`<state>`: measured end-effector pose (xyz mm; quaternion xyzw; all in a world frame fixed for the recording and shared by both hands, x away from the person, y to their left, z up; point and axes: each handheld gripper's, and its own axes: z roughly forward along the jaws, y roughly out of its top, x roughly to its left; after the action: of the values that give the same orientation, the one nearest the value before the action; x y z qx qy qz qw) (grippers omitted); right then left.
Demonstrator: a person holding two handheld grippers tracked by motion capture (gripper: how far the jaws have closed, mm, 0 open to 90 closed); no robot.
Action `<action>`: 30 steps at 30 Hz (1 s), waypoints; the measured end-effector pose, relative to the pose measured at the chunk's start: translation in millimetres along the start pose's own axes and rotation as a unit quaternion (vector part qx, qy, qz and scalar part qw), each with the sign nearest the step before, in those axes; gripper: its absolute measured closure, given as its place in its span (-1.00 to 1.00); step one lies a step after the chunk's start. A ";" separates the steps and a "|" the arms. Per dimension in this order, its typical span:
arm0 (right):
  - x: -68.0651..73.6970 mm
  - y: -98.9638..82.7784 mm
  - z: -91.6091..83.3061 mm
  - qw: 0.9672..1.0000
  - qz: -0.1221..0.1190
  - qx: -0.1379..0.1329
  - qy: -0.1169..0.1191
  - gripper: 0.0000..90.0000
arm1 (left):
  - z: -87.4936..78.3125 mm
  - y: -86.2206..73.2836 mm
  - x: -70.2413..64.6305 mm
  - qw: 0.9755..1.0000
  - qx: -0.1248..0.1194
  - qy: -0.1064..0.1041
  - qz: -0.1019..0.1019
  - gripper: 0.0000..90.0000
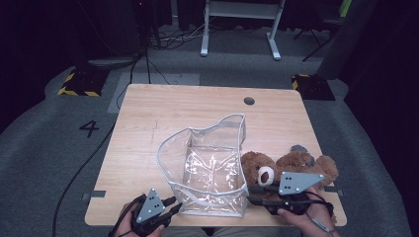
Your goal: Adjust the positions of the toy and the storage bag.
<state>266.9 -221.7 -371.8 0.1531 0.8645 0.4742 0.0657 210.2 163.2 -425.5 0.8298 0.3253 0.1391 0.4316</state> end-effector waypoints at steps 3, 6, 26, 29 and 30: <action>-7.2 2.1 -20.7 1.000 0.001 0.001 -0.017 0.30 | -11.1 1.5 2.2 1.000 -0.009 0.002 -0.004 0.36; -15.4 -3.3 -35.1 0.998 0.005 0.025 -0.058 0.22 | -19.4 -0.5 4.7 1.000 -0.016 0.009 -0.010 0.30; -70.3 -39.5 -8.5 0.962 -0.074 0.231 -0.126 -0.25 | -11.7 -14.5 43.6 0.996 -0.015 0.062 -0.058 0.07; -73.0 -44.0 0.4 0.953 -0.092 0.253 -0.138 -0.29 | -8.1 -14.6 44.9 0.996 -0.013 0.064 -0.059 0.06; -73.5 -44.9 3.0 0.951 -0.101 0.258 -0.140 -0.33 | -7.9 -14.8 45.5 0.996 -0.011 0.065 -0.059 0.06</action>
<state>328.0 -265.9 -413.4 0.1420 0.9502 0.2001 0.1921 234.0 204.3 -435.0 0.7932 0.3999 0.1710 0.4262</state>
